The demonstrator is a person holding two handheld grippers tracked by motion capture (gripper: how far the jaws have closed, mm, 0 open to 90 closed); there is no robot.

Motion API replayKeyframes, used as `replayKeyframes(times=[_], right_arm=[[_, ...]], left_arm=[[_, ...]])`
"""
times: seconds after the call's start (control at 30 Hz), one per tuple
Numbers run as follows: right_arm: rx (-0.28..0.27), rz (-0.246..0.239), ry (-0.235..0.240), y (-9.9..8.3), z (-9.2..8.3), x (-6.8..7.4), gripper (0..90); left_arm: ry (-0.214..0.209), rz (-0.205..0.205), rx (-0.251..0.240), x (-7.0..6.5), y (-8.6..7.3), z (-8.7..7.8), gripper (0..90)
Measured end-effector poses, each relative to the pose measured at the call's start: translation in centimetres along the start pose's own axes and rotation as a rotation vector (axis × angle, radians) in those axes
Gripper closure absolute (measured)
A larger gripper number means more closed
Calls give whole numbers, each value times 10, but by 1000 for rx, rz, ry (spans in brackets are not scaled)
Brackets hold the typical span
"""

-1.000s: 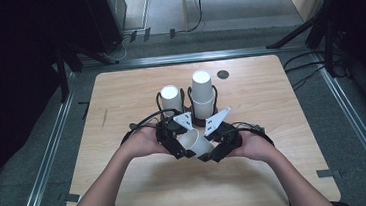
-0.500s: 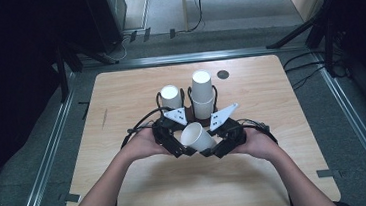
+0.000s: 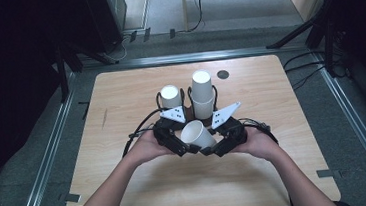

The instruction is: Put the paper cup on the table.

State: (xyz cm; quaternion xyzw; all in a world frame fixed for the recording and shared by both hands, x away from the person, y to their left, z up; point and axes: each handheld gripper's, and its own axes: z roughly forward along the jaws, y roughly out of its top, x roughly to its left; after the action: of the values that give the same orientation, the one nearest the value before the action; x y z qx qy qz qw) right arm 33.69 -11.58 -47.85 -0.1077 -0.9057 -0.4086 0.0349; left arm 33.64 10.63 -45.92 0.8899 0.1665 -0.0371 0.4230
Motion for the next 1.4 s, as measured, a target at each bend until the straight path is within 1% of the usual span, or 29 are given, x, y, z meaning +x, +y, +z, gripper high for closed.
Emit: replayKeyframes(times=[0.03, 0.1, 0.2, 0.23, 0.27, 0.33, 0.43, 0.57, 0.67, 0.73, 0.77, 0.83, 0.9, 0.93, 1.0, 1.07, 1.13, 1.23, 1.27, 1.4], right_arm=[[-2, -2, 0, 0, 0, 0, 327], [-6, -3, 2, 1, 1, 0, 327], [-4, -2, 5, 1, 2, 1, 327], [-2, 0, 9, 1, 2, 1, 328], [-4, -5, 13, 1, 2, 1, 329], [2, 1, 8, 1, 3, 1, 331], [12, -1, 3, 1, 3, 1, 335], [18, -1, 5, 1, 3, 1, 337], [26, -9, 1, 0, 5, 1, 337], [29, -7, 0, 0, 5, 1, 331], [32, 5, 4, 0, 6, 1, 320], [35, 11, -7, 0, 6, 1, 274], [41, 17, -11, -1, 5, 1, 243], [41, 16, -21, -1, 5, 1, 238], [44, 17, -25, -2, 4, 1, 230], [47, 22, -38, -3, 2, 1, 226], [51, 25, -44, -4, 0, 0, 226], [50, 29, -58, -7, -3, -1, 223], [52, 32, -68, -7, -4, -1, 223], [60, 35, -78, -9, -7, -1, 219]], left_arm=[[-8, -14, -16, 0, 0, 1, 115], [-8, -20, -32, 0, 1, 0, 131], [-24, -31, -55, 1, 1, -1, 167], [-39, -40, -58, 2, 0, -1, 175], [-40, -44, -57, 2, 0, 0, 184], [-36, -42, -59, 2, -1, 0, 197], [-25, -44, -47, 2, -1, 0, 229], [-18, -28, -40, 1, -1, 0, 257], [-14, -19, -26, 0, -1, 0, 268], [-12, -21, -19, 0, -1, 0, 269], [-8, -22, -19, 0, -1, 0, 269], [6, -25, -10, 1, -2, -1, 269], [9, -34, -1, 3, -2, -2, 268], [17, -33, 1, 3, -3, -3, 268], [2, -39, 4, 4, -4, -4, 266], [13, -36, 13, 5, -4, -6, 265], [34, -32, 26, 5, -5, -7, 264], [54, -41, 50, 7, -8, -8, 262], [57, -39, 57, 7, -8, -8, 262], [68, -29, 75, 7, -9, -10, 262]])
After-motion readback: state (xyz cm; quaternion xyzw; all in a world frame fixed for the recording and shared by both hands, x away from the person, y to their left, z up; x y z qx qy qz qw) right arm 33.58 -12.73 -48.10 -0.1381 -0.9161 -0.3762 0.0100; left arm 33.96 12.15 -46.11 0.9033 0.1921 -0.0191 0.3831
